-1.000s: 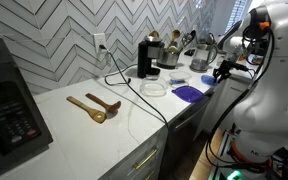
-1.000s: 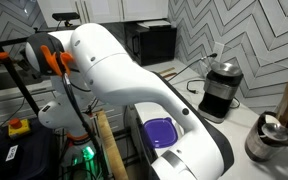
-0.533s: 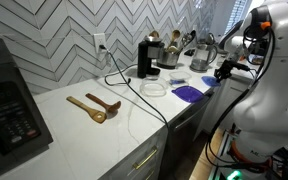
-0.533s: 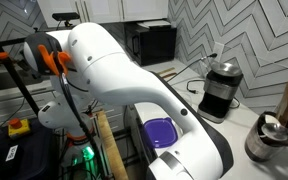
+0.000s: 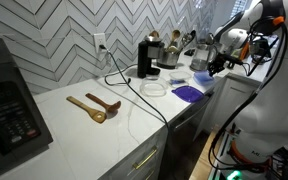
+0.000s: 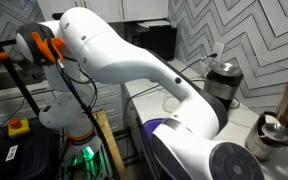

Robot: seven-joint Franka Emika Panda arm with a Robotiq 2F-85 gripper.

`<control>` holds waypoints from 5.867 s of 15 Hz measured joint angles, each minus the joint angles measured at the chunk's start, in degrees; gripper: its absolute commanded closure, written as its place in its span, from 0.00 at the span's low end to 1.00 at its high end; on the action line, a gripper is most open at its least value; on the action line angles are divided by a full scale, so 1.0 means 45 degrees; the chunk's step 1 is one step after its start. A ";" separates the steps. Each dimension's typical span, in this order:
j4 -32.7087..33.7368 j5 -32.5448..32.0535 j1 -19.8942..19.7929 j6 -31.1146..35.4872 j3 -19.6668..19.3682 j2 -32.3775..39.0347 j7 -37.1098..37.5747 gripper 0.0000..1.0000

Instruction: Unstack the clear bowls and put the blue packet in the bowl on the right then put the light blue lid on the bowl on the right

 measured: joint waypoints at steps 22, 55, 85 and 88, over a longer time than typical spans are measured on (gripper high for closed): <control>-0.1581 0.1304 0.2581 0.0836 -0.0163 -0.2643 0.4333 0.97; -0.5621 0.2127 0.5483 0.6177 0.0552 -0.4771 1.4063 0.97; -0.8088 0.0978 0.5553 0.8180 0.1235 -0.6256 1.9545 0.97; -0.8094 0.0205 0.5419 0.8155 0.1328 -0.6255 2.0125 0.97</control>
